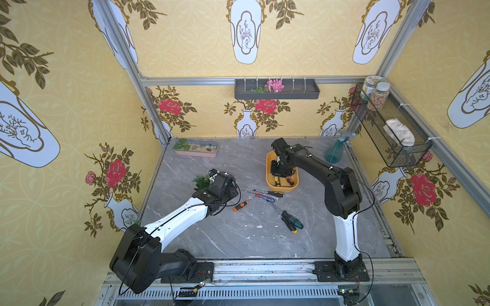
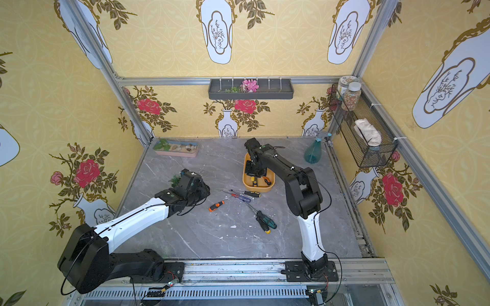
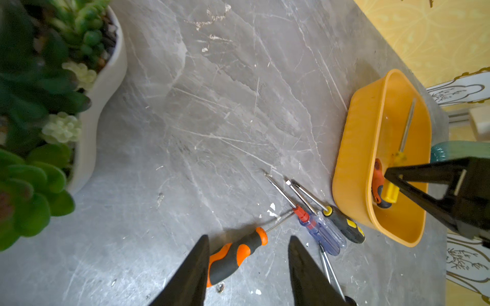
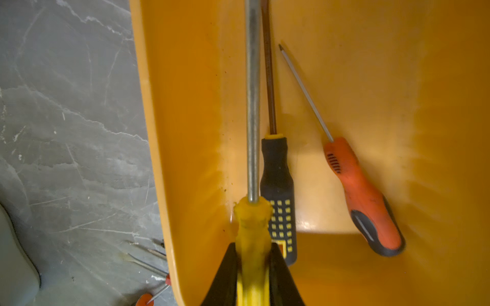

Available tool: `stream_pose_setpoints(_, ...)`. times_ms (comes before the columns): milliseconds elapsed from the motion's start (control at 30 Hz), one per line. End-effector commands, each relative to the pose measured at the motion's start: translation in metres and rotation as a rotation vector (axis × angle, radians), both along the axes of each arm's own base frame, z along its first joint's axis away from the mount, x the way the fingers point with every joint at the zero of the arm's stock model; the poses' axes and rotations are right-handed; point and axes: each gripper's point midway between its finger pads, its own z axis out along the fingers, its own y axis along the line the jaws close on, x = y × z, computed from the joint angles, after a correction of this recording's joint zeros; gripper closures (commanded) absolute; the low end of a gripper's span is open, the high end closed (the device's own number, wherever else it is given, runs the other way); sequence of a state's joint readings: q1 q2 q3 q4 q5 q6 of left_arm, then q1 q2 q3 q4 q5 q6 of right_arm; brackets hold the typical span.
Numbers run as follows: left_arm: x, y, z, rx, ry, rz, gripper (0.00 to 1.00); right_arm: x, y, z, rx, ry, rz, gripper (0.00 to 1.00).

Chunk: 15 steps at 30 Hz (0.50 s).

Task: Put the screwdriver on the desktop into the storage box
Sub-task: Place the screwdriver in the storage box.

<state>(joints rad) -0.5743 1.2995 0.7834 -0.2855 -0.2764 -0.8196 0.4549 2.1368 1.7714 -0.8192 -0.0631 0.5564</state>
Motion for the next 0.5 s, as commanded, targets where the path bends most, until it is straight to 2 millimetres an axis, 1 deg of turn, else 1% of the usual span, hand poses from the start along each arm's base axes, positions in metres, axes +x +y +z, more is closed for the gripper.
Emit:
stream_pose_setpoints(0, -0.003, -0.005, -0.004, 0.006, 0.012, -0.058, 0.49, 0.004, 0.011, -0.009, 0.03, 0.013, 0.043, 0.85)
stream_pose_setpoints(100, -0.006, -0.006, -0.007, 0.01, 0.022, -0.075, 0.49, 0.004, 0.012, -0.025, 0.023, 0.043, 0.042, 0.8)
stream_pose_setpoints(167, -0.007, -0.007, -0.01, 0.014, 0.031, -0.09, 0.48, 0.005, 0.011, -0.031, 0.015, 0.051, 0.039, 0.69)
stream_pose_setpoints(233, -0.009, -0.008, -0.013, 0.02, 0.039, -0.105, 0.47, 0.005, 0.011, -0.035, 0.009, 0.059, 0.038, 0.61)
stream_pose_setpoints(367, -0.011, -0.011, -0.017, 0.045, 0.046, -0.157, 0.44, 0.007, 0.011, -0.03, 0.006, 0.051, 0.039, 0.47)
stream_pose_setpoints(467, -0.01, -0.015, -0.017, 0.067, 0.046, -0.21, 0.41, 0.008, 0.007, -0.012, 0.001, 0.019, 0.033, 0.44)
